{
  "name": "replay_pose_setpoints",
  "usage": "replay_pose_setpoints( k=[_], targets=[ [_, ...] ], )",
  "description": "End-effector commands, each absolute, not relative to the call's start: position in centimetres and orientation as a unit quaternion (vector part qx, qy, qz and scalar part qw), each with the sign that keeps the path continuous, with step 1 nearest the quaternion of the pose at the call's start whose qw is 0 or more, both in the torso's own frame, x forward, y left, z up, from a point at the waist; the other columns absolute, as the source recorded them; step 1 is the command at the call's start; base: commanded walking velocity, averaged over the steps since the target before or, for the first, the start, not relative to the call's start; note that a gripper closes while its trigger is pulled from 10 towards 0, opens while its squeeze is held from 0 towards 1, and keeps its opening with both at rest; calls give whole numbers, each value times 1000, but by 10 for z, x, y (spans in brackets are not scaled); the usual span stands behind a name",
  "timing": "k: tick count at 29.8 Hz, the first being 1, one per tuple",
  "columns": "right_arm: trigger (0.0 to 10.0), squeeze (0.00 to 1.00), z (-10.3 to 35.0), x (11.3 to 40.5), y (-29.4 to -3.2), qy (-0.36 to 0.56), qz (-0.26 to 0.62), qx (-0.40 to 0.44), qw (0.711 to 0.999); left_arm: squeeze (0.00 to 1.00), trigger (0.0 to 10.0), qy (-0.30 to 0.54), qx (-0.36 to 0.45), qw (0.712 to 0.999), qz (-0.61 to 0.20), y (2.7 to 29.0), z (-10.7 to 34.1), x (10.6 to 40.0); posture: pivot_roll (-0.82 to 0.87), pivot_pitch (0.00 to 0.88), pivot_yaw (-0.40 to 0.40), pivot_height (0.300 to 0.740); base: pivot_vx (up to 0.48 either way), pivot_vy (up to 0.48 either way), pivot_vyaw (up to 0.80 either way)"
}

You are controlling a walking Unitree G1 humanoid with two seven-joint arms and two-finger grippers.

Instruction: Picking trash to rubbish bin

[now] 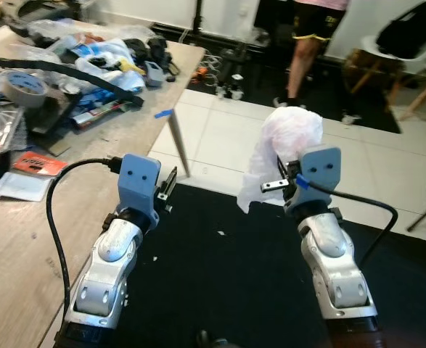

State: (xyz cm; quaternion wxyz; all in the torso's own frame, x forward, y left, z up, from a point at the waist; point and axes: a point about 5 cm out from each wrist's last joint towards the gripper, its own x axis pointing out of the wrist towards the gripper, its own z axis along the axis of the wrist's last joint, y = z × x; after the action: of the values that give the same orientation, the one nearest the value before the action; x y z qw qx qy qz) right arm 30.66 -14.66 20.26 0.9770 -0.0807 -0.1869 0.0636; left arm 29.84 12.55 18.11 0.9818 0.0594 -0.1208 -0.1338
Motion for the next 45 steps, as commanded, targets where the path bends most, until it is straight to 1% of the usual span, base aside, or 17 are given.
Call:
replay_pose_setpoints(
  k=[1, 29, 45],
  targets=[
    [10000, 0, 198, 306, -149, -179, 64, -83, 978, 0, 10000, -113, 61, 982, -137, 123, 176, 298, -21, 190, -54, 740, 0, 0, -619],
    [10000, 0, 196, 306, -147, -175, 66, -81, 979, 0, 10000, -112, 49, 983, -134, 123, 175, 299, -26, 192, -52, 740, 0, 0, -618],
    [10000, 0, 191, 305, -149, -168, 68, -81, 980, 0, 10000, -109, 44, 985, -129, 127, 172, 297, -25, 160, -53, 740, 0, 0, -616]
  ],
)
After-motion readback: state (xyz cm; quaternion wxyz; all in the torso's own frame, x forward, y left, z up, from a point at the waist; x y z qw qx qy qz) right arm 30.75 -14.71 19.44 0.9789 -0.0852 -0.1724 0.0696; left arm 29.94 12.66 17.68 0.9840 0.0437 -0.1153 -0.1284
